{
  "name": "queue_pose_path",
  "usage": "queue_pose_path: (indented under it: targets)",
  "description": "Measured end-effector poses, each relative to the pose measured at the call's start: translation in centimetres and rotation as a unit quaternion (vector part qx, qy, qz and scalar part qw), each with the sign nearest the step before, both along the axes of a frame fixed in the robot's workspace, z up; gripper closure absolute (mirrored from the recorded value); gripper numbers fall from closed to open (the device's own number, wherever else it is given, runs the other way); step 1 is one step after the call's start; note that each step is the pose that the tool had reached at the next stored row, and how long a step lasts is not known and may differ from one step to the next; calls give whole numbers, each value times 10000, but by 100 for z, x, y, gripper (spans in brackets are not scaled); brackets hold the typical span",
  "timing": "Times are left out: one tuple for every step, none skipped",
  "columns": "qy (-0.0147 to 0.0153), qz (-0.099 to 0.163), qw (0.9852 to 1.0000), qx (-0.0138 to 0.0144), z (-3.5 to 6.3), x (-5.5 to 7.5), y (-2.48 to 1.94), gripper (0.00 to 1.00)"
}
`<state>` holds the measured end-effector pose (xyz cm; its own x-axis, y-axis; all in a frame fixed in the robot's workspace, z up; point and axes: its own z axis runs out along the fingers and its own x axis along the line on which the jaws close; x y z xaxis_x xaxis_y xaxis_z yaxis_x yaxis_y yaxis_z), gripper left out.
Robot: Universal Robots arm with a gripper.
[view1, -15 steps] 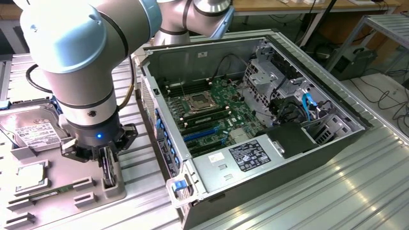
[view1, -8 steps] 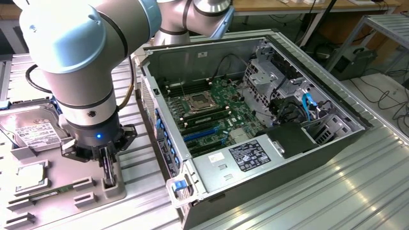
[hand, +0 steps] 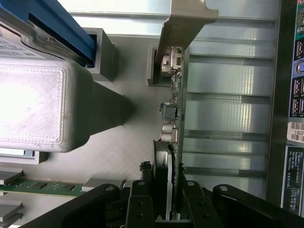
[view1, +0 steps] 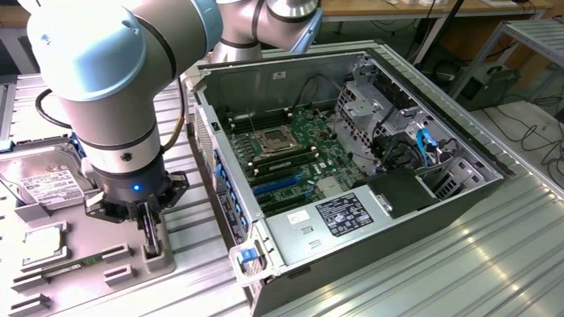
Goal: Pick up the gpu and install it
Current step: 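Pick up the gpu and move the gpu toward the slot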
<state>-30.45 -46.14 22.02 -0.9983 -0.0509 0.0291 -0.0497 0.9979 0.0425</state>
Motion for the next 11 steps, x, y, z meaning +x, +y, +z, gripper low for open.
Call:
queue_pose_path:
  targets:
    - [0,0,10000,0,0,0,0,72]
    - [0,0,10000,0,0,0,0,72]
    - [0,0,10000,0,0,0,0,72]
    - [0,0,10000,0,0,0,0,72]
    - [0,0,10000,0,0,0,0,72]
    - [0,0,10000,0,0,0,0,72]
    - [0,0,10000,0,0,0,0,72]
    - [0,0,10000,0,0,0,0,72]
    - [0,0,10000,0,0,0,0,72]
    - [0,0,10000,0,0,0,0,72]
    - [-1,0,10000,1,0,0,0,72]
